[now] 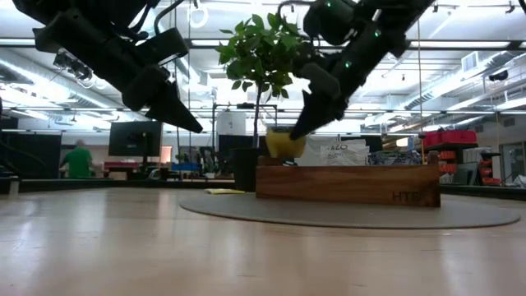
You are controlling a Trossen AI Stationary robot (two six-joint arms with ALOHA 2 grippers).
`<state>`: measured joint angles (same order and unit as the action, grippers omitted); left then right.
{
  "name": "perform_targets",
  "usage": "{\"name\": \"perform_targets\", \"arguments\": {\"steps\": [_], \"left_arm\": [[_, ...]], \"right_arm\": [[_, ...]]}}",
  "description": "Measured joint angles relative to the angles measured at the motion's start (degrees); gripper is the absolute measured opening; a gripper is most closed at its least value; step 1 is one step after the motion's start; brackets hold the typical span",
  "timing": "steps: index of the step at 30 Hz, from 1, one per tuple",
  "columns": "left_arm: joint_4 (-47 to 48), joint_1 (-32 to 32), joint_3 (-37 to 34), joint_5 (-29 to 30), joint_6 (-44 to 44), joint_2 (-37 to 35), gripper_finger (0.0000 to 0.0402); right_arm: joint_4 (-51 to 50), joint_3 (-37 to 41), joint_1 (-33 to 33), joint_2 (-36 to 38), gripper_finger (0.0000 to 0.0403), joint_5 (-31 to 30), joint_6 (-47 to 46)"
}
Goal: Pick & Place Tea
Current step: Put the yellow tea bag into the left section of the wooden organizer
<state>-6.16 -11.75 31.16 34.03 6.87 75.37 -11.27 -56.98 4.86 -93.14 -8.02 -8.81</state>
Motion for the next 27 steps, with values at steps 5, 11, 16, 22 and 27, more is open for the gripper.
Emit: {"name": "perform_targets", "arguments": {"steps": [5, 11, 16, 22, 27], "left_arm": [[0.10, 0.01, 0.00, 0.36, -0.06, 0.00, 0.0131], [0.05, 0.07, 0.00, 0.91, -0.01, 0.00, 0.0131], [0.05, 0.07, 0.00, 0.93, 0.02, 0.00, 0.0131], [-0.08, 0.07, 0.00, 0.93, 0.00, 0.00, 0.0131], [-0.76, 0.07, 0.00, 0.93, 0.02, 0.00, 0.0131]], "right_arm": [[1.83, 1.45, 0.23, 0.42, 0.0000, 0.01, -1.85], [1.38, 1.45, -0.44, 4.41, 0.0000, 1.27, -5.79], [-3.30, 1.45, -1.15, 6.08, 0.0000, -1.24, -9.22], [1.37, 4.67, -1.09, 5.44, 0.0000, 1.23, -11.75], [6.46, 7.04, -0.67, 5.49, 0.0000, 0.97, -12.78]]}}
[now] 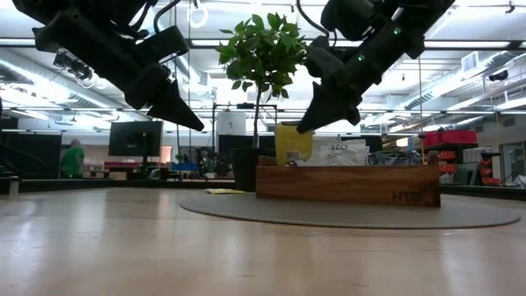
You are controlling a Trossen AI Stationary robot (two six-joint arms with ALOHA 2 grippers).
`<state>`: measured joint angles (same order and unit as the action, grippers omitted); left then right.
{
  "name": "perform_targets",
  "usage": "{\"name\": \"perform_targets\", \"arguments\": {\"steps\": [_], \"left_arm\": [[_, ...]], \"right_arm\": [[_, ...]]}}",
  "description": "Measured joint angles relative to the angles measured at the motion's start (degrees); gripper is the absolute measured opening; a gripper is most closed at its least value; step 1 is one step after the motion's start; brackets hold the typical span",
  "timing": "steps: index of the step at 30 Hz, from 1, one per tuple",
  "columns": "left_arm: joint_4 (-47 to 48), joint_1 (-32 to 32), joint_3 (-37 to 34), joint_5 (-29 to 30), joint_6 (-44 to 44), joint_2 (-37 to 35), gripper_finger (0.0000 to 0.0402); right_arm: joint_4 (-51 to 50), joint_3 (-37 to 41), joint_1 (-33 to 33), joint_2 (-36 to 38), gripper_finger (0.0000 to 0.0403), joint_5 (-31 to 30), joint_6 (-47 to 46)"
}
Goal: Pick & Place Tea
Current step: Put the yellow tea bag into the left section of the wooden organizer
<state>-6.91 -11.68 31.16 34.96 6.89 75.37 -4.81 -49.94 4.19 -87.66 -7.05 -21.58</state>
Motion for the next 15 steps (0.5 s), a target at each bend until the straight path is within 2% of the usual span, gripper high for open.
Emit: {"name": "perform_targets", "arguments": {"steps": [15], "left_arm": [[-1.10, 0.64, 0.00, 0.00, -0.08, 0.00, 0.0131]], "right_arm": [[7.78, 5.74, 2.29, -0.19, 0.0000, 2.61, -2.04]]}}
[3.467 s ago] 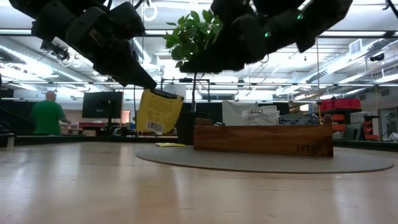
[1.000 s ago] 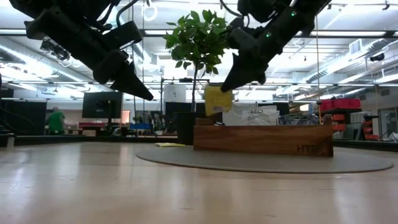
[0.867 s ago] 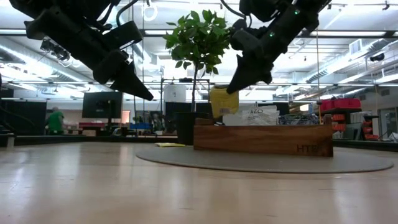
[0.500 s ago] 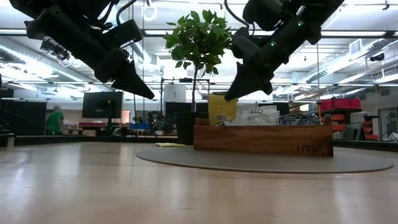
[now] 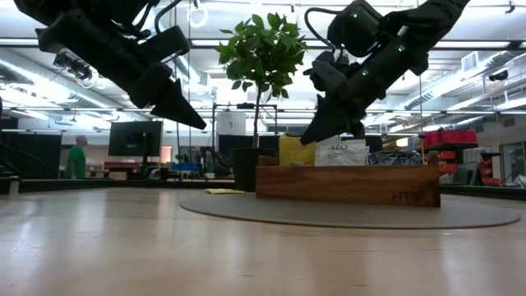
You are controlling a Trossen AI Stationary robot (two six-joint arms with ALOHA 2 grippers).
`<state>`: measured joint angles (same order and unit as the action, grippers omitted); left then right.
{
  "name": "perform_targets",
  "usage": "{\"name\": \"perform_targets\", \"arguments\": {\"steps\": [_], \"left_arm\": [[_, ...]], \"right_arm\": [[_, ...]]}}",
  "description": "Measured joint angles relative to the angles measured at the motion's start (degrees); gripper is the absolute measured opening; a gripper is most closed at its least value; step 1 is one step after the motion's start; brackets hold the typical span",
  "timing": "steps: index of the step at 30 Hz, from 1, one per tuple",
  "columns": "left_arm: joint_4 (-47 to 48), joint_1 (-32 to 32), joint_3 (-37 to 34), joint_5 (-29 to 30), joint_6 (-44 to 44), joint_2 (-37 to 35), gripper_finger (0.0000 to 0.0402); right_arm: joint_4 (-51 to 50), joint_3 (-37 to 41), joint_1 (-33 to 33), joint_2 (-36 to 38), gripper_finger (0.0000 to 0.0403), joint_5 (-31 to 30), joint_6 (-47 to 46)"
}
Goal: Pick & Place Tea
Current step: Put the yellow tea bag into the left section of the wooden organizer
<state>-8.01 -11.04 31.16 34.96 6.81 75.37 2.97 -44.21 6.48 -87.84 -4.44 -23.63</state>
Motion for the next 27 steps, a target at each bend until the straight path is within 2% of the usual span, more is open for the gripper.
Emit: {"name": "perform_targets", "arguments": {"steps": [7, 10, 20, 27], "left_arm": [[-0.33, 1.02, 0.00, -0.42, 0.02, 0.00, 0.0131], [-0.58, 1.02, 0.00, -0.53, 0.05, 0.00, 0.0131], [-0.79, 1.02, 0.00, -0.63, 0.05, 0.00, 0.0131], [-0.97, 1.02, 0.00, -0.63, -0.29, 0.00, 0.0131]], "right_arm": [[-0.20, 0.13, 0.74, -1.40, 0.0001, -0.66, 0.07], [-0.35, 0.09, 0.87, -1.72, 0.0015, -0.71, 1.45], [-0.04, 0.09, 1.13, -2.07, 0.0095, -2.75, 3.63], [-0.55, 0.07, 3.75, 1.05, 0.0152, -3.75, 11.65]]}}
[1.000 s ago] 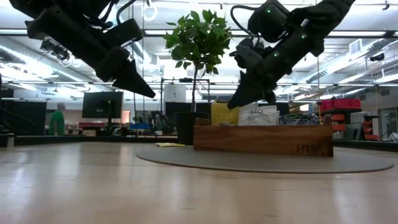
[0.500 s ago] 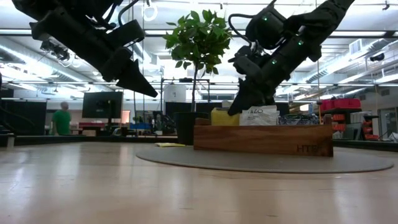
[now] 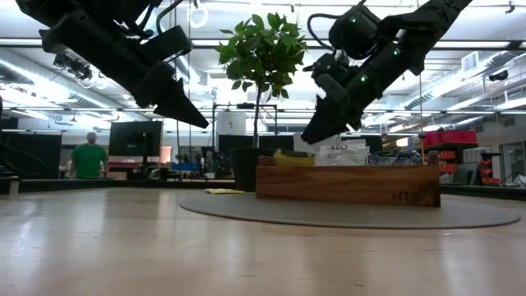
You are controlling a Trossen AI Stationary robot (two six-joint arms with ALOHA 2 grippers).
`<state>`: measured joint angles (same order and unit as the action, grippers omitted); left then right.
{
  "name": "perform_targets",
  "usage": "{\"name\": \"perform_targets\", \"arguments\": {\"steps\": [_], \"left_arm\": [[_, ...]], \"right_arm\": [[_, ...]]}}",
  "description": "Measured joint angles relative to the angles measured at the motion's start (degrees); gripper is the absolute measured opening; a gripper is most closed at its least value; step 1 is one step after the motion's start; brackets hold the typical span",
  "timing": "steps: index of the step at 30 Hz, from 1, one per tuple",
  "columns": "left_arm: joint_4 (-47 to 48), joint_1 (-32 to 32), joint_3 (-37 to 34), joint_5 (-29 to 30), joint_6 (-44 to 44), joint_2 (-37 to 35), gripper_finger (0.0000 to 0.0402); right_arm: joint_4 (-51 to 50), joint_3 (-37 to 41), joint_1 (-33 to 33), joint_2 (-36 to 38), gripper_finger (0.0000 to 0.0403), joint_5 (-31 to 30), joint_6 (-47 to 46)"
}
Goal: Pick & Place Tea
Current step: Put the yellow tea bag into the left section of the wooden organizer, then put the black tea bag into the right section of the wooden organizer
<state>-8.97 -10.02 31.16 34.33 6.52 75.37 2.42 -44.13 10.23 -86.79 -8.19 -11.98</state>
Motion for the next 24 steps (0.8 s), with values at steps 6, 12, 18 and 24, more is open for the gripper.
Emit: {"name": "perform_targets", "arguments": {"steps": [6, 12, 18, 24], "left_arm": [[-1.10, 1.28, -0.01, -0.02, -2.41, 0.00, 0.0131], [-3.02, 5.61, -0.02, -8.63, -2.13, 0.00, 0.0131], [-5.40, 13.06, 0.00, -17.11, -3.54, 0.00, 0.0131], [-7.40, 19.31, -0.01, -17.22, -5.70, 0.00, 0.0131]], "right_arm": [[-0.88, -0.01, 2.64, 4.79, 0.0166, 0.11, 4.49], [-4.76, -0.05, 7.13, 7.77, 0.0166, 9.99, 6.33], [-7.04, -0.65, 14.25, 6.60, 0.0164, 13.48, 7.83], [-16.26, -7.64, 20.60, 3.38, 0.0165, 18.59, 4.00]]}}
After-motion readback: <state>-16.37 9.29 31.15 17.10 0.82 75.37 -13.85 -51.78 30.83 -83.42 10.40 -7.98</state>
